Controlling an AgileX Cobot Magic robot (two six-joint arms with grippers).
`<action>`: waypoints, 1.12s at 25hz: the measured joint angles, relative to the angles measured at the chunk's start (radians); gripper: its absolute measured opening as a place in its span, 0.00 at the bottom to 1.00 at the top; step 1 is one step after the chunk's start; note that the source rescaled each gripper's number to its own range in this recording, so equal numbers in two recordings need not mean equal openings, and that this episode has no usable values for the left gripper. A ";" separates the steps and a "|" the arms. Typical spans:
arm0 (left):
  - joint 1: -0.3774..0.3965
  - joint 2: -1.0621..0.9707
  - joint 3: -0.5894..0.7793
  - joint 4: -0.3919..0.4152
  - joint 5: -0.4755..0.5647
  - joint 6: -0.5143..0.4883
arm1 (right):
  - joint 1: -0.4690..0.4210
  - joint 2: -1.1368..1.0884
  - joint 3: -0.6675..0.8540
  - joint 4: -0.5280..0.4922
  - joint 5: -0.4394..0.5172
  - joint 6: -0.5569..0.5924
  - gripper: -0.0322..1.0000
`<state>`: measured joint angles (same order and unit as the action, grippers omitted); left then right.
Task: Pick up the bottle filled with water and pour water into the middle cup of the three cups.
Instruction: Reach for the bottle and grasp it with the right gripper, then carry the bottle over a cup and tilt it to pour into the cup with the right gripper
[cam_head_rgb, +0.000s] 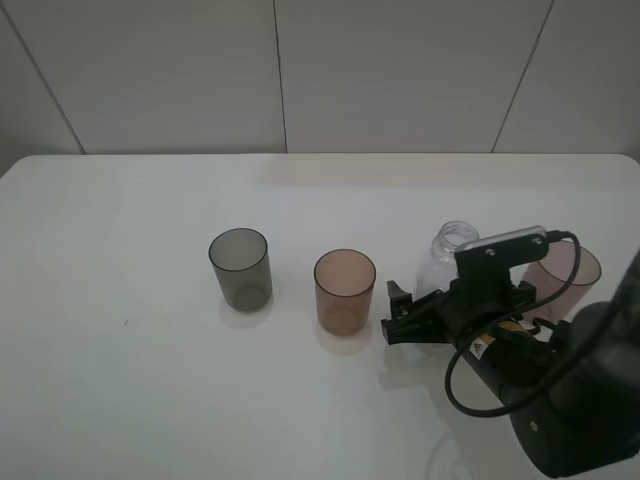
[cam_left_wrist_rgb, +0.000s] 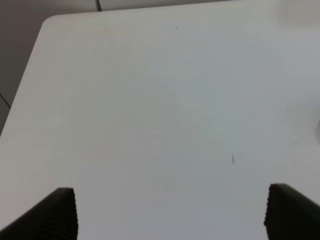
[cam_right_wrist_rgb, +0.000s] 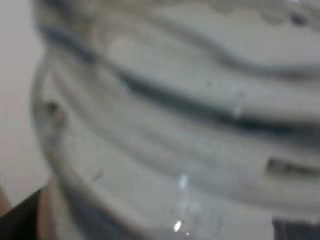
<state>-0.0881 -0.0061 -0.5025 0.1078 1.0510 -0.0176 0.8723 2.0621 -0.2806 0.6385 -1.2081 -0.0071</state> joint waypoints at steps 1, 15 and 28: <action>0.000 0.000 0.000 0.000 0.000 0.000 | 0.000 0.000 0.000 0.006 0.000 0.000 0.59; 0.000 0.000 0.000 0.000 0.000 0.000 | 0.000 0.000 0.000 0.003 -0.001 0.000 0.03; 0.000 0.000 0.000 0.000 0.000 0.000 | 0.000 -0.038 0.023 -0.019 0.014 -0.030 0.03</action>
<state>-0.0881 -0.0061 -0.5025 0.1078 1.0510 -0.0176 0.8723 2.0237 -0.2575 0.6192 -1.1941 -0.0372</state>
